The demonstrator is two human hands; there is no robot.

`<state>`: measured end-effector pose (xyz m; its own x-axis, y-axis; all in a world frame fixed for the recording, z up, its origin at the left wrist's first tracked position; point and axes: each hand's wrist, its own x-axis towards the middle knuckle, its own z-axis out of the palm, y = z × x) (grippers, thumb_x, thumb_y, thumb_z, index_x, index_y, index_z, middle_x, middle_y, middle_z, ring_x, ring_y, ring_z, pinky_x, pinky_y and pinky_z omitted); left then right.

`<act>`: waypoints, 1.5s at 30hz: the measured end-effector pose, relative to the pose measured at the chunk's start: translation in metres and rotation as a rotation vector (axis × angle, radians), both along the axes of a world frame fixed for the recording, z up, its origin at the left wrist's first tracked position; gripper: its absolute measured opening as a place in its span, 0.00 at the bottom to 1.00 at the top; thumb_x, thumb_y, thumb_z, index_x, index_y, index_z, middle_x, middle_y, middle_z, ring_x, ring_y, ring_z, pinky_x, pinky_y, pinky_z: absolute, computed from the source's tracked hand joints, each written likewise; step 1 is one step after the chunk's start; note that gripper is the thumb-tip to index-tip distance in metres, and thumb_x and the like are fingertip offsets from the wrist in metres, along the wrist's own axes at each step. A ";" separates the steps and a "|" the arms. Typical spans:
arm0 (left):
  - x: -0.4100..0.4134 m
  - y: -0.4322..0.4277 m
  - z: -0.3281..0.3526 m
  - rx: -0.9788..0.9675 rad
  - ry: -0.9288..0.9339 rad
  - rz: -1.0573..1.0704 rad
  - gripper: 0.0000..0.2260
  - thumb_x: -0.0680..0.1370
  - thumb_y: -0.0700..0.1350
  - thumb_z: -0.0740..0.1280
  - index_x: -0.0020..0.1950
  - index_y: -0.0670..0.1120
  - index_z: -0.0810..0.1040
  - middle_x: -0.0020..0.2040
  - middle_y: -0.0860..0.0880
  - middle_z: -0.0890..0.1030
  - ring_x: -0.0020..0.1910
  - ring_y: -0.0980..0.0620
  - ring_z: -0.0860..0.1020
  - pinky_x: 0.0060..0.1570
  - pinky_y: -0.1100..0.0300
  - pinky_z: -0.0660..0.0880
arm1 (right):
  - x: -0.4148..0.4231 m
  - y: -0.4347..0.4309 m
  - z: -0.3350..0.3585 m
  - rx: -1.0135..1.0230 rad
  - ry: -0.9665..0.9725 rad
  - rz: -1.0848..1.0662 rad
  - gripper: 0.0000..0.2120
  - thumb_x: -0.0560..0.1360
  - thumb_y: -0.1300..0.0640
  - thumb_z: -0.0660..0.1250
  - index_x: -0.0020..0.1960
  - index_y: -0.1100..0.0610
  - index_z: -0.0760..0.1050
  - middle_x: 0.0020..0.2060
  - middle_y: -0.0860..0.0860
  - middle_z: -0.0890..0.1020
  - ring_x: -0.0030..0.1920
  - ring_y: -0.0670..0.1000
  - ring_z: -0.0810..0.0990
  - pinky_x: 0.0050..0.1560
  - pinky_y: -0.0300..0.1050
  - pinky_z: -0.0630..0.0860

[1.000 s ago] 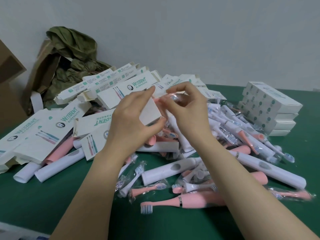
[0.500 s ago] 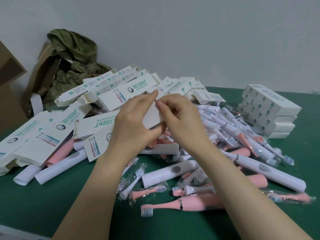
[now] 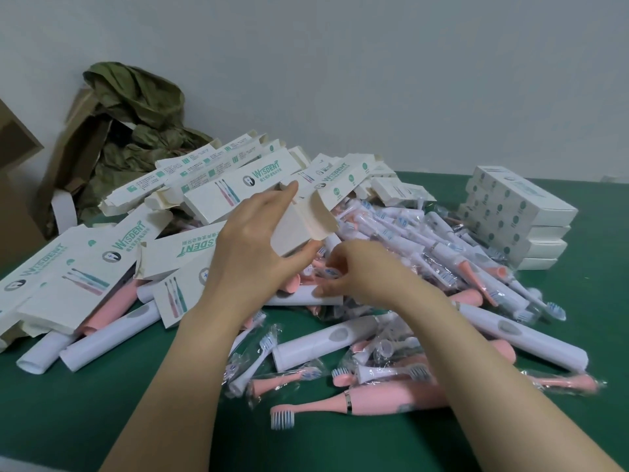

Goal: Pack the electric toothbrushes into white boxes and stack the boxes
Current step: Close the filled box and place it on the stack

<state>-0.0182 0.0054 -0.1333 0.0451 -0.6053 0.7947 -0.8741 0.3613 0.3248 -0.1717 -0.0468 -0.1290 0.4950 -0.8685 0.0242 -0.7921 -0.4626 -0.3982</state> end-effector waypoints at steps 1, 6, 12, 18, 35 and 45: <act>0.000 0.000 0.000 -0.001 0.004 0.000 0.31 0.67 0.45 0.78 0.68 0.42 0.73 0.58 0.43 0.78 0.57 0.45 0.76 0.58 0.61 0.67 | 0.000 -0.002 -0.001 -0.021 -0.020 -0.007 0.15 0.72 0.48 0.72 0.47 0.60 0.76 0.37 0.50 0.77 0.34 0.48 0.73 0.36 0.44 0.69; 0.005 0.002 0.005 -0.065 0.055 0.054 0.30 0.68 0.45 0.77 0.68 0.40 0.73 0.57 0.42 0.79 0.56 0.46 0.75 0.58 0.68 0.64 | -0.011 -0.007 0.006 0.098 -0.164 0.001 0.16 0.70 0.46 0.73 0.51 0.56 0.78 0.38 0.46 0.78 0.34 0.43 0.74 0.32 0.36 0.67; 0.004 0.004 0.009 -0.174 0.108 0.109 0.28 0.69 0.44 0.74 0.67 0.38 0.74 0.56 0.39 0.79 0.56 0.52 0.71 0.59 0.80 0.58 | -0.007 -0.034 0.013 -0.108 -0.357 -0.178 0.07 0.76 0.61 0.63 0.42 0.60 0.79 0.34 0.51 0.81 0.29 0.42 0.75 0.28 0.34 0.72; 0.002 0.002 0.010 -0.179 0.098 0.102 0.28 0.68 0.44 0.74 0.66 0.37 0.74 0.55 0.39 0.79 0.56 0.52 0.71 0.59 0.79 0.59 | 0.030 -0.049 -0.002 -0.255 0.038 -0.056 0.13 0.76 0.51 0.64 0.53 0.59 0.78 0.50 0.57 0.81 0.50 0.58 0.78 0.45 0.47 0.75; 0.000 -0.004 -0.002 -0.052 0.088 0.041 0.30 0.67 0.43 0.77 0.68 0.43 0.73 0.56 0.46 0.78 0.56 0.53 0.73 0.57 0.74 0.62 | -0.019 0.005 0.064 0.503 -1.412 0.265 0.04 0.76 0.66 0.62 0.46 0.59 0.74 0.28 0.51 0.78 0.26 0.46 0.73 0.29 0.36 0.72; -0.001 -0.002 0.000 -0.045 0.074 0.041 0.29 0.68 0.45 0.77 0.67 0.42 0.74 0.56 0.45 0.79 0.55 0.48 0.76 0.56 0.65 0.66 | -0.020 0.005 0.044 0.394 -0.991 0.013 0.06 0.74 0.67 0.62 0.41 0.63 0.76 0.25 0.51 0.75 0.26 0.49 0.70 0.29 0.38 0.71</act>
<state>-0.0191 0.0030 -0.1332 0.1290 -0.5652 0.8148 -0.8626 0.3413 0.3734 -0.1917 -0.0420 -0.0853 0.4176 -0.8979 0.1395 -0.0288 -0.1665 -0.9856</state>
